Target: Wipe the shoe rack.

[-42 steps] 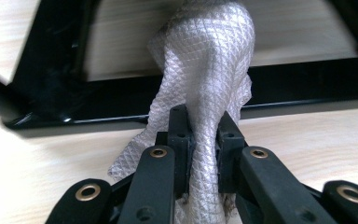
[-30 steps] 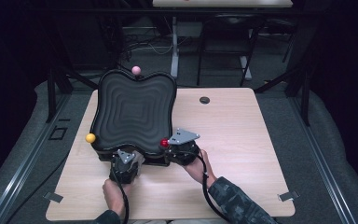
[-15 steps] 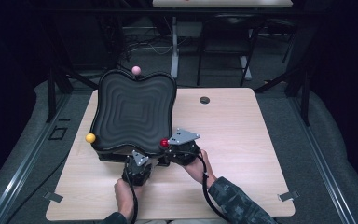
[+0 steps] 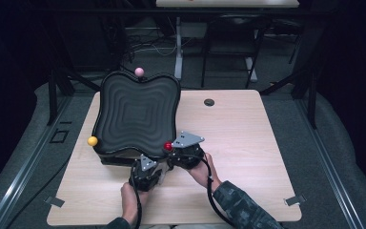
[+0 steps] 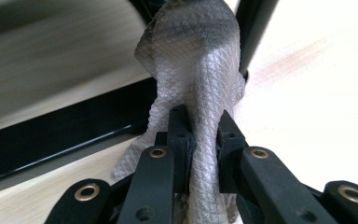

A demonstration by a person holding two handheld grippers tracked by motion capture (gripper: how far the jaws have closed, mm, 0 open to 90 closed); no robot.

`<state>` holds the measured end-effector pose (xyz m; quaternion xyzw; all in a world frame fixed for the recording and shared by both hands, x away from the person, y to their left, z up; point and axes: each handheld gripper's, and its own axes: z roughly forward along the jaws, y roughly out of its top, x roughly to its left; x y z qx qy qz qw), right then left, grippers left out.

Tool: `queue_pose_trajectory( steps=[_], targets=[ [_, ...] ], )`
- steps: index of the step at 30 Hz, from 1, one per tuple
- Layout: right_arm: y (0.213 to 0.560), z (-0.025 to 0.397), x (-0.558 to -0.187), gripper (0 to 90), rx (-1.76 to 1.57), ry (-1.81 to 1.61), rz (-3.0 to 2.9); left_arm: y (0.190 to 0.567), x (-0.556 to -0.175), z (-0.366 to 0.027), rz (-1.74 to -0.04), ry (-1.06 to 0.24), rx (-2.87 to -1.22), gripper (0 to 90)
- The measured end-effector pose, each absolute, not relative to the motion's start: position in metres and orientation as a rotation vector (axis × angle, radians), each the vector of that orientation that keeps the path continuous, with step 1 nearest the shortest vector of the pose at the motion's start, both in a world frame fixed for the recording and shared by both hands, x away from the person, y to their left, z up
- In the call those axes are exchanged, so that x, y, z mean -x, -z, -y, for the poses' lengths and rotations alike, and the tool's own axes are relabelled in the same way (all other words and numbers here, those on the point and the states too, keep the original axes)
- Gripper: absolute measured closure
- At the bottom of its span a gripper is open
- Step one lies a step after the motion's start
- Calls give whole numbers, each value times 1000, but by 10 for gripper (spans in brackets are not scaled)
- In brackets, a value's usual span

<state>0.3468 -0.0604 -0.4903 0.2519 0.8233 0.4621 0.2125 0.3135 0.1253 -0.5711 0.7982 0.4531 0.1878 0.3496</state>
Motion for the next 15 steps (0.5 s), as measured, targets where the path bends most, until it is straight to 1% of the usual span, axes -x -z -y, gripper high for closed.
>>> queue_pose_trajectory(
  steps=[4,7,9,11,12,14,15],
  targets=[
    [491,60,-347,600,-699,-1289,-2287,562,-312,-137,-1188,-470,-2038,803],
    [491,60,-347,600,-696,-1291,-2288,551,-309,-153,-1193,-424,-2054,805],
    [491,60,-347,600,-697,-1291,-2288,549,-308,-156,-1194,-419,-2059,805],
    [490,61,-347,600,-698,-1278,-2295,544,-308,-174,-1233,-421,-2049,805],
    [490,61,-347,600,-698,-1278,-2295,544,-308,-174,-1233,-421,-2049,806],
    [490,60,-347,600,-699,-1284,-2287,541,-310,-187,-1267,-410,-2019,805],
    [490,60,-347,600,-697,-1286,-2286,538,-312,-199,-1300,-410,-1987,805]
  ],
)
